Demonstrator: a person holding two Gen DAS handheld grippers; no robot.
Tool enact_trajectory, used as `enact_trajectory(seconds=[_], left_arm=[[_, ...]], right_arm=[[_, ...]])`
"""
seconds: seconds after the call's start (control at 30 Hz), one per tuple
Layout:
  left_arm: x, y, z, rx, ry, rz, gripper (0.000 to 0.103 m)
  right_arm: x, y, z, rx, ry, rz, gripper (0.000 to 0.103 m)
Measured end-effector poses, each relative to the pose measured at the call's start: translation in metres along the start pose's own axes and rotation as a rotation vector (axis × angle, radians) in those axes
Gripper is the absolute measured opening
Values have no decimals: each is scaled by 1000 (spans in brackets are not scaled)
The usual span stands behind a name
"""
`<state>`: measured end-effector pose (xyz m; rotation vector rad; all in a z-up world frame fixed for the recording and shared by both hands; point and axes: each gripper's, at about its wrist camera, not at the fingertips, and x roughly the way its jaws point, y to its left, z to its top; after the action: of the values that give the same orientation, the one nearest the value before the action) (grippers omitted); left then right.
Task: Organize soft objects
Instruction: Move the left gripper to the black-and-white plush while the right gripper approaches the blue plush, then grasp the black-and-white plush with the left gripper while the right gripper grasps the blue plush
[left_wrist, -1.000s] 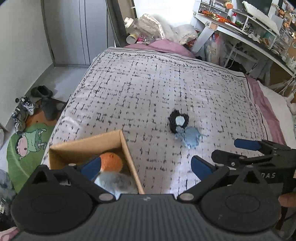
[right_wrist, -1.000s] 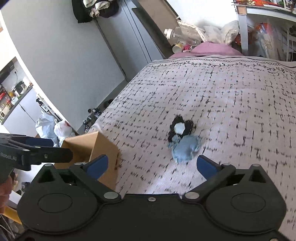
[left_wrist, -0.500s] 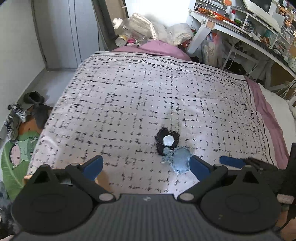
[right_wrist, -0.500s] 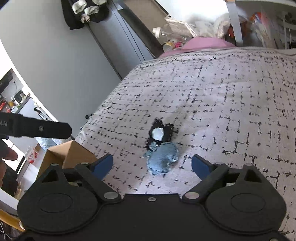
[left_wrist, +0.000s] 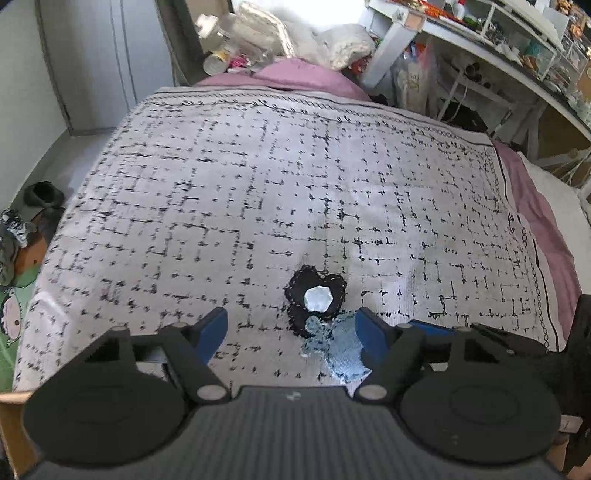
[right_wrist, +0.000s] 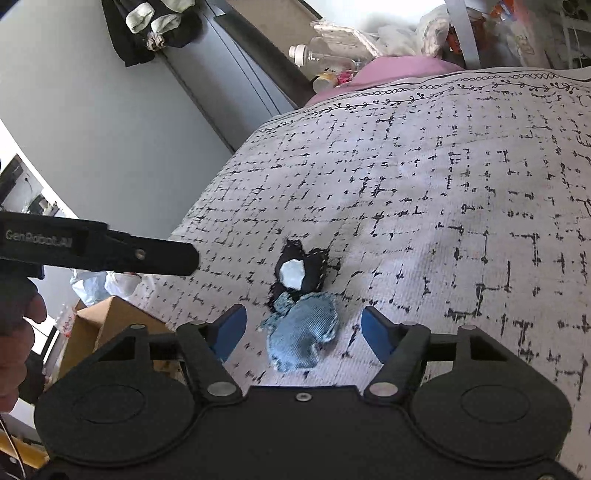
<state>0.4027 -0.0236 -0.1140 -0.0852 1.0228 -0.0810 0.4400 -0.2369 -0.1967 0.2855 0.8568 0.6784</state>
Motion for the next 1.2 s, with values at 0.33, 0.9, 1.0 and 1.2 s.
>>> enact_trajectory(seconds=[0.33,0.9,1.0,1.2], left_arm=[[49,-9,12,7,56,-30,68],[105,-25,14,7,164,-64,37],[98,-29,11,17,143,-68,33],[59,-36,-1,14,107,-82,33]], right_arm=[[27,-3,-5,-41,24,-4,56],[6,-18,-4,-89,59,-109,27],[-4,-18,-4,-84,55,-132,26],[-24,-15,-4,-22,64,-133,15]])
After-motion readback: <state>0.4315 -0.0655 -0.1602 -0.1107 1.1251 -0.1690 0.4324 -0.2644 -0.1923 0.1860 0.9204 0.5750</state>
